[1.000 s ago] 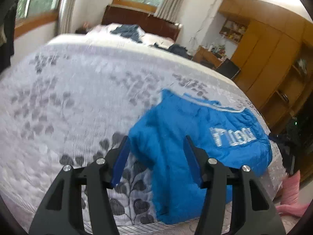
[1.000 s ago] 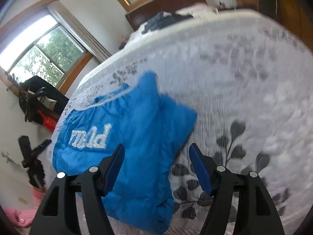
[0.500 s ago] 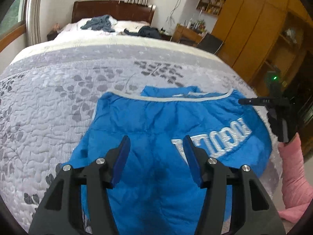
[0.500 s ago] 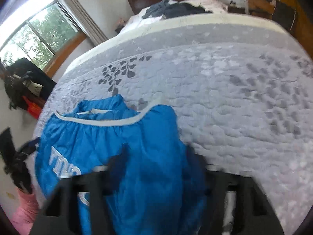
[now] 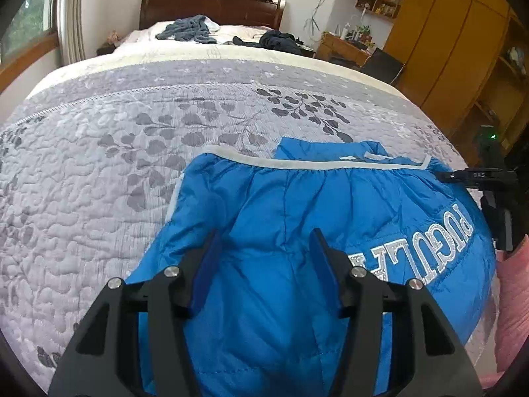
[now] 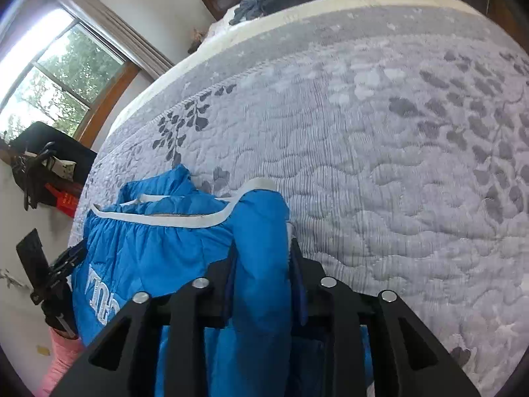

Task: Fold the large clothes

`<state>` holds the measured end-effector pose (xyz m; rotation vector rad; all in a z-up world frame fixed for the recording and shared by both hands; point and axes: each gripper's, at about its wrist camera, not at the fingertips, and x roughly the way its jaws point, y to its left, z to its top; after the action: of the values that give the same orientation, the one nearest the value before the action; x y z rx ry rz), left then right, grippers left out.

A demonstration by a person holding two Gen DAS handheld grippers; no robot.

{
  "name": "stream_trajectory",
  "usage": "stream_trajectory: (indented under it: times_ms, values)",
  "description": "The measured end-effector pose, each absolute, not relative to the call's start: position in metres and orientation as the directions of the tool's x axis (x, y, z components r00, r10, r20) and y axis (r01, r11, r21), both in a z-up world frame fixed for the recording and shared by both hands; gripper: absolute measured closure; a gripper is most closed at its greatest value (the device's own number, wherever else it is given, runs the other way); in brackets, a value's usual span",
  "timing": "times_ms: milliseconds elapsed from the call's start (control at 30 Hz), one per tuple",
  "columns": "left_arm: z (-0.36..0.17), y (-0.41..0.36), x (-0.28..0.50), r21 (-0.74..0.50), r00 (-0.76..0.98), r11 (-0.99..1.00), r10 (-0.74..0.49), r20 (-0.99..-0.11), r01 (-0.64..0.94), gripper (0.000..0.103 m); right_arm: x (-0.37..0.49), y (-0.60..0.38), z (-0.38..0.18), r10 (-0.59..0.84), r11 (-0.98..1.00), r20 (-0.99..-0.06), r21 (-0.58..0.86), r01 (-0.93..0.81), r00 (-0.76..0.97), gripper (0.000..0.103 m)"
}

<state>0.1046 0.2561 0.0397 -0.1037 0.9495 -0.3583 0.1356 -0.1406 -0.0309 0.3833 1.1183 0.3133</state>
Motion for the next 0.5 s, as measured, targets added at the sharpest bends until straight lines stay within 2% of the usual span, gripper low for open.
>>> stream_trajectory:
  times_ms: [200,267,367,500]
  values:
    - [0.055,0.248,0.081,-0.205,0.554,0.951,-0.303,-0.775,0.233,0.041,0.104,-0.145,-0.004,0.396,0.908,-0.795,0.413,-0.067,0.46,0.048]
    - [0.062,0.244,0.07,-0.201,0.558,0.951,-0.3,-0.773,0.233,0.039,0.09,-0.148,0.003,0.397,0.907,-0.788,0.415,-0.07,0.47,0.047]
    - [0.069,0.243,0.053,-0.203,0.568,0.953,-0.297,-0.768,0.224,0.036,0.065,-0.153,0.013,0.393,0.907,-0.784,0.416,-0.064,0.481,0.029]
    - [0.072,0.246,0.031,-0.224,0.564,0.953,-0.303,-0.768,0.206,0.035,0.031,-0.157,0.014,0.388,0.91,-0.791,0.411,-0.06,0.472,0.027]
